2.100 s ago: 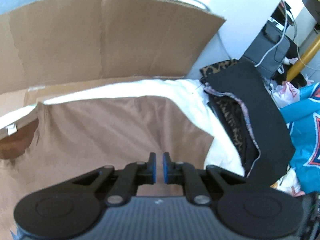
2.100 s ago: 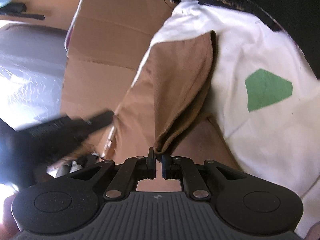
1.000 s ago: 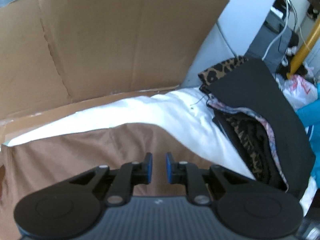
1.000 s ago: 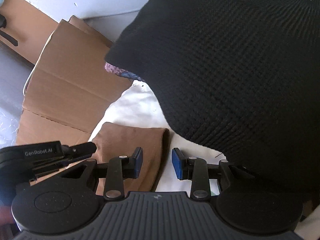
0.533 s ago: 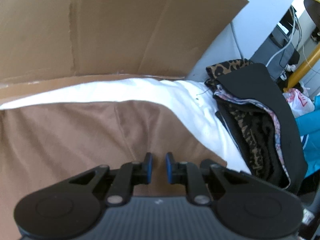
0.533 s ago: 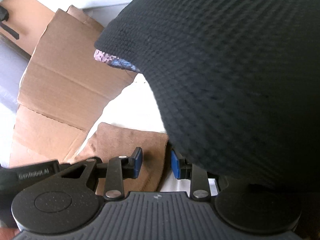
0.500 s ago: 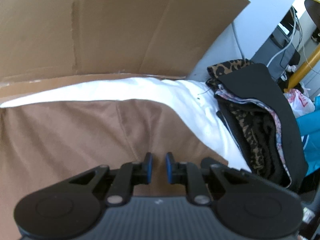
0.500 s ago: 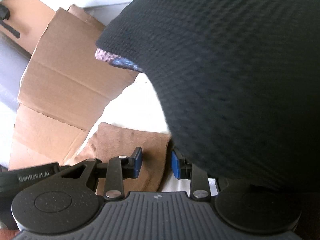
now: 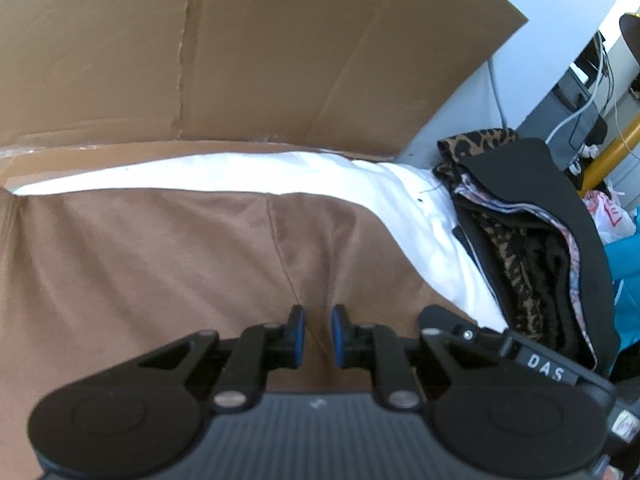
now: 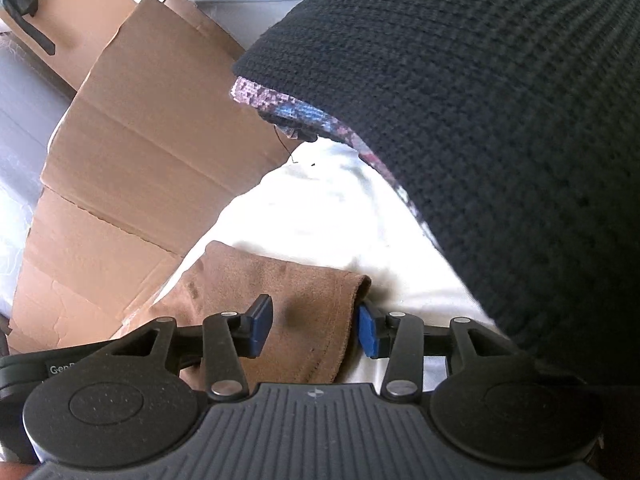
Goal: Fold clothes
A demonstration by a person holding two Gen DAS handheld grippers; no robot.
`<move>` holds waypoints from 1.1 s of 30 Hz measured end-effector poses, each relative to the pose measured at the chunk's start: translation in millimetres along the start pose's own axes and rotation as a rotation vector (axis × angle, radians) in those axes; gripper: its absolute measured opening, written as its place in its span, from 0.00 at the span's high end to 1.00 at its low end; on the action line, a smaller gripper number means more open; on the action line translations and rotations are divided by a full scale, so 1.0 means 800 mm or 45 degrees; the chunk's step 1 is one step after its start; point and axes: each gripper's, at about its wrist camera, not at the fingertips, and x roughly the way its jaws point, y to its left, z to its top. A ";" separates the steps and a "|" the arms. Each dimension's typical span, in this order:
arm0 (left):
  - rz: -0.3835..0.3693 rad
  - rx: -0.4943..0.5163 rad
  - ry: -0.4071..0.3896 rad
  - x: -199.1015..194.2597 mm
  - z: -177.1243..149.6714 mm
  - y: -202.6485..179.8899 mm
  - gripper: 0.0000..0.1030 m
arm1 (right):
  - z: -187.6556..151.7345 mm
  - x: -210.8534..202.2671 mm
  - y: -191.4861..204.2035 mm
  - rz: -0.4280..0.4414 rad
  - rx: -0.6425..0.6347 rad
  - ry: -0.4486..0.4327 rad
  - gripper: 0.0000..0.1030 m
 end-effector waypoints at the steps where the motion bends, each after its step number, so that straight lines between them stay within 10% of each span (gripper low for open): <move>1: 0.000 -0.002 -0.002 0.000 0.000 0.001 0.86 | 0.001 0.001 -0.001 0.007 0.000 -0.003 0.51; 8: 0.006 -0.021 -0.008 0.000 0.001 0.008 0.86 | 0.011 0.000 -0.012 0.018 0.007 0.000 0.82; 33: 0.027 -0.030 -0.147 0.006 0.040 0.032 0.92 | 0.085 -0.051 0.038 0.183 -0.105 -0.077 0.99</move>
